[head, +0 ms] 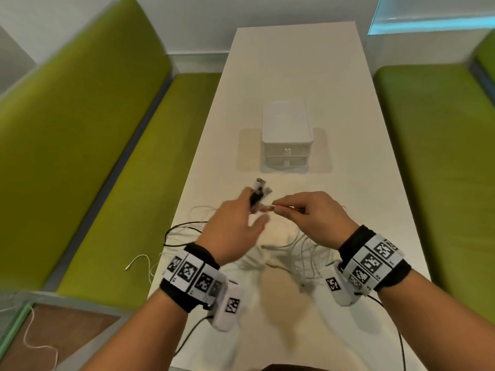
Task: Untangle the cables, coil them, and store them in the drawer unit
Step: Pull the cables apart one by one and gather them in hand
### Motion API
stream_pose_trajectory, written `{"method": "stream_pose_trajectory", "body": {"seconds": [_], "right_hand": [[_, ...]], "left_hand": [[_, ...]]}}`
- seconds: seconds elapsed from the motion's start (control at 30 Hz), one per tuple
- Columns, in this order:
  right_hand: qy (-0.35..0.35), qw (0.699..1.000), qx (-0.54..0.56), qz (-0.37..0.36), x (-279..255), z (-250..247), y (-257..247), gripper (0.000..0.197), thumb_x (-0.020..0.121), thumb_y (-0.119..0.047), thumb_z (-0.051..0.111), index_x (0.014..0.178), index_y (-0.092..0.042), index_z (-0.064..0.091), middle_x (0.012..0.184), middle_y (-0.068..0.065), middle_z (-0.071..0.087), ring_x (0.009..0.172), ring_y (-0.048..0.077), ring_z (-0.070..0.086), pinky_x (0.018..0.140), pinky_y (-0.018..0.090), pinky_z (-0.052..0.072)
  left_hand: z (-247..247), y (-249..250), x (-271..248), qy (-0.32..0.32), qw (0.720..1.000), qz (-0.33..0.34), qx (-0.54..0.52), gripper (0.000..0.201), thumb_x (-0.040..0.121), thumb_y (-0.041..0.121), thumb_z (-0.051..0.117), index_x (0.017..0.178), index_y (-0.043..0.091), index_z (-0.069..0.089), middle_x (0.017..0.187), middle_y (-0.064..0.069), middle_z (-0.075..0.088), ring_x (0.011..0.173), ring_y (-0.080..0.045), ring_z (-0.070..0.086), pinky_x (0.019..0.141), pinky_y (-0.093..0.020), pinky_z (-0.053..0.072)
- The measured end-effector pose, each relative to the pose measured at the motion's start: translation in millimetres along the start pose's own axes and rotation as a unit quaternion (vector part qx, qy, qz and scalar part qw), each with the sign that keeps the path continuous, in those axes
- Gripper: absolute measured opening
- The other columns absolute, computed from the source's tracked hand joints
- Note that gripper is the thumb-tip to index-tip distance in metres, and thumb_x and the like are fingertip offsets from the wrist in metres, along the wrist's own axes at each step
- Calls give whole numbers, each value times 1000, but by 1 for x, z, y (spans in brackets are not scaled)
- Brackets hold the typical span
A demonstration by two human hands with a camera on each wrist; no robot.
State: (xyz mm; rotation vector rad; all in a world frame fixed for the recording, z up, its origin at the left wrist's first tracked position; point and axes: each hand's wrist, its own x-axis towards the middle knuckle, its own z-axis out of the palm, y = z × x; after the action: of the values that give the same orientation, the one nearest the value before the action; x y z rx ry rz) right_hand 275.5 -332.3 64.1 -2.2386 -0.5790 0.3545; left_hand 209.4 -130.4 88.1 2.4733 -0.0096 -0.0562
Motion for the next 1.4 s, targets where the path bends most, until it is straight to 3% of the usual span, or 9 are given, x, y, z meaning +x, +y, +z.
{"method": "stream_pose_trajectory", "body": {"seconds": [0.13, 0.27, 0.4, 0.5, 0.7, 0.87, 1.03, 1.2, 1.4], "right_hand": [[-9, 994, -106, 16, 2, -9, 0, 61, 78, -86, 45, 74, -29, 66, 54, -14, 56, 55, 6, 51, 55, 31, 39], [-74, 974, -194, 88, -3, -18, 26, 54, 90, -68, 55, 68, -19, 56, 64, -8, 58, 65, 14, 57, 61, 32, 43], [-88, 957, -251, 114, -5, -10, 37, 36, 87, -69, 58, 88, -34, 65, 92, -17, 64, 90, 10, 56, 90, 39, 40], [-48, 953, -297, 50, -2, 6, 30, 27, 85, -62, 65, 95, -36, 66, 97, -17, 61, 103, 14, 47, 90, 39, 28], [-123, 979, -152, -53, -5, 46, -5, 29, 90, -52, 67, 100, -26, 70, 92, -6, 65, 91, 14, 56, 82, 35, 48], [-222, 903, -368, -27, -14, 79, -9, 18, 94, -15, 62, 111, -11, 65, 112, 13, 63, 98, 29, 60, 71, 32, 35], [-112, 993, -39, 8, -8, 44, -13, 12, 88, -11, 67, 97, -20, 71, 87, -2, 71, 80, 16, 67, 74, 29, 54], [-7, 967, 253, 5, -11, -9, -39, 17, 76, 2, 84, 85, -10, 77, 77, 9, 77, 75, 24, 76, 75, 30, 61], [84, 957, 277, -15, -9, -20, -27, 18, 75, -7, 87, 91, -13, 80, 85, 5, 77, 83, 29, 72, 83, 42, 61]], "left_hand": [[2, 5, -1, 32, 991, -22, -127, 20, 89, 43, 72, 86, 38, 53, 70, 13, 53, 60, -2, 51, 58, -21, 39], [-32, -17, -3, 101, 964, -65, -237, 24, 81, 50, 73, 71, 38, 54, 62, 16, 39, 59, -10, 37, 64, -33, 34], [-78, -50, -5, 123, 978, -164, 28, 16, 89, 34, 72, 90, 26, 58, 70, 6, 57, 64, -13, 55, 60, -29, 42], [-117, -84, -4, 233, 897, -250, 279, 18, 92, 30, 60, 96, 14, 52, 70, -10, 54, 65, -33, 57, 61, -39, 48], [-130, -108, -1, 198, 876, -287, 332, 37, 95, 38, 62, 106, 7, 46, 104, -16, 52, 65, -30, 55, 55, -37, 47], [-66, -84, 2, 101, 965, -237, -56, 6, 101, 21, 51, 98, 17, 55, 76, -3, 57, 64, -21, 50, 58, -34, 37], [-16, -58, -5, 47, 927, -182, -325, 26, 106, 14, 46, 82, 12, 56, 67, 2, 51, 56, -17, 44, 54, -31, 37], [13, -14, -8, -3, 855, -140, -500, 21, 100, 2, 52, 94, -6, 70, 92, -26, 74, 91, -41, 72, 90, -46, 59], [35, 9, -12, -92, 789, -117, -597, 25, 90, 8, 58, 103, -11, 67, 93, -30, 71, 87, -39, 72, 90, -47, 59]]}}
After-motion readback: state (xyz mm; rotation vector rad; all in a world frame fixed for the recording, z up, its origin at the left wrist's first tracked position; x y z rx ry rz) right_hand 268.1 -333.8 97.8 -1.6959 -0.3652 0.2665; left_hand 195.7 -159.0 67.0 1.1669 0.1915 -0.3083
